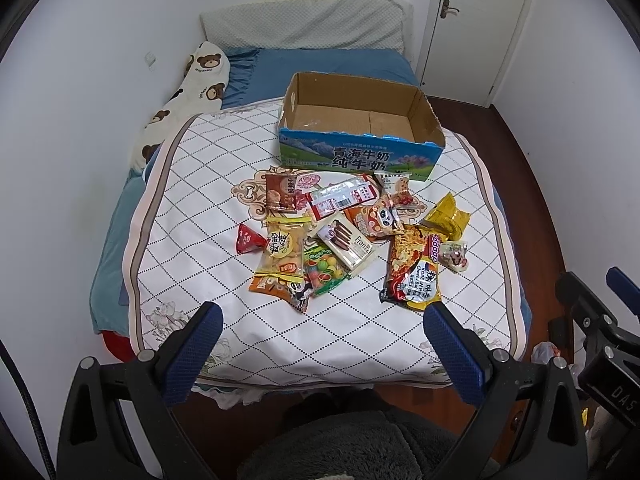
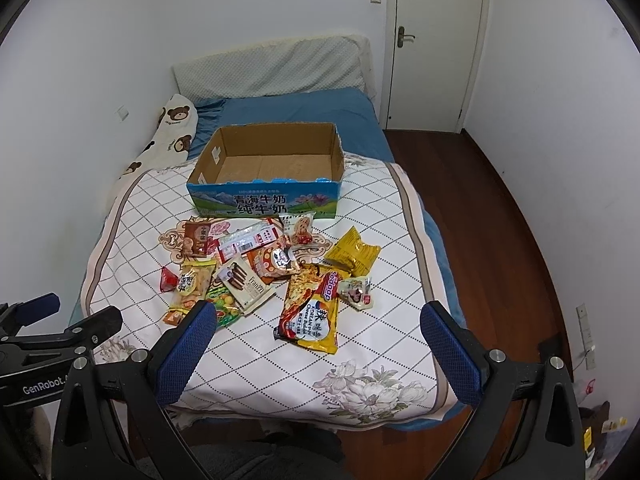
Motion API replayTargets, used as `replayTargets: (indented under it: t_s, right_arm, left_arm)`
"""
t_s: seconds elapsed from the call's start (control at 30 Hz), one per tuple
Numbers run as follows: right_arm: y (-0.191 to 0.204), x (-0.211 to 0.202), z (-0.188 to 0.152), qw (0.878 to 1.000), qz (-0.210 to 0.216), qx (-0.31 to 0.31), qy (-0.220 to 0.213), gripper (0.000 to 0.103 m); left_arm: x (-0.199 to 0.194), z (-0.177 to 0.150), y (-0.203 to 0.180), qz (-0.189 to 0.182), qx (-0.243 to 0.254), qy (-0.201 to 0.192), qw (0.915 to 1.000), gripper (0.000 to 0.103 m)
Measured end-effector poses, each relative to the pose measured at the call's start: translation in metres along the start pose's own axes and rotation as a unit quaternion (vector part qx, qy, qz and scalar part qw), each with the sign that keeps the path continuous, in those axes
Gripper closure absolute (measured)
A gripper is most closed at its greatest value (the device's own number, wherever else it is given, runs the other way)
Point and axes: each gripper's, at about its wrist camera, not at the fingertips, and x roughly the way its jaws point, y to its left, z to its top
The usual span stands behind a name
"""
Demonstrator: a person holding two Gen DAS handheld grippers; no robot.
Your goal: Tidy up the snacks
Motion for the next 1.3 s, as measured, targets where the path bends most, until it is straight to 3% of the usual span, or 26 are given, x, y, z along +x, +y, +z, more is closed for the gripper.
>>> replayTargets:
  t_s: [0.13,0.27,0.47,0.57,0.7,0.83,1.0,1.1,1.17,1.23,1.3]
  right_arm:
    - [-0.005,0.019,-0.004,0.999,0.015,0.013,0.025,0.000]
    - [-0.013,0.069,-0.013,0.995,0.038,0.039,0.083,0.000]
    - [-0.018,0.161,-0.019,0.986,0.039,0.070,0.144,0.000]
    - [-0.015,0.209,-0.017,0.982,0.039,0.076,0.168,0.000]
    - [-0.006,0.275,-0.016,0.975,0.035,0.069,0.210,0.000]
    - [0.005,0.328,-0.020,0.966,0.036,0.070,0.246,0.000]
    - [0.010,0.362,-0.026,0.960,0.026,0.079,0.268,0.000]
    - [0.008,0.379,-0.028,0.957,0.020,0.100,0.273,0.000]
    - [0.008,0.389,-0.029,0.954,0.024,0.111,0.279,0.000]
    - [0.008,0.397,-0.030,0.952,0.025,0.114,0.281,0.000]
    - [0.009,0.407,-0.030,0.951,0.023,0.116,0.286,0.000]
  left_arm:
    - [0.017,0.002,0.007,0.012,-0.011,0.004,0.9999,0.000]
    - [0.056,0.005,0.021,0.030,-0.031,0.031,0.9986,0.000]
    - [0.140,0.008,0.044,0.041,-0.071,0.110,0.9906,0.000]
    - [0.178,0.013,0.049,0.028,-0.093,0.147,0.9843,0.000]
    - [0.230,0.017,0.057,-0.017,-0.157,0.217,0.9634,0.001]
    - [0.269,0.032,0.050,-0.079,-0.222,0.251,0.9389,0.002]
    - [0.315,0.060,0.028,-0.111,-0.249,0.275,0.9220,0.004]
    - [0.343,0.070,0.016,-0.105,-0.241,0.289,0.9206,0.007]
    - [0.358,0.072,0.010,-0.103,-0.236,0.300,0.9187,0.021]
    - [0.366,0.074,0.004,-0.093,-0.220,0.300,0.9235,0.037]
    - [0.366,0.078,-0.002,-0.081,-0.196,0.292,0.9326,0.038]
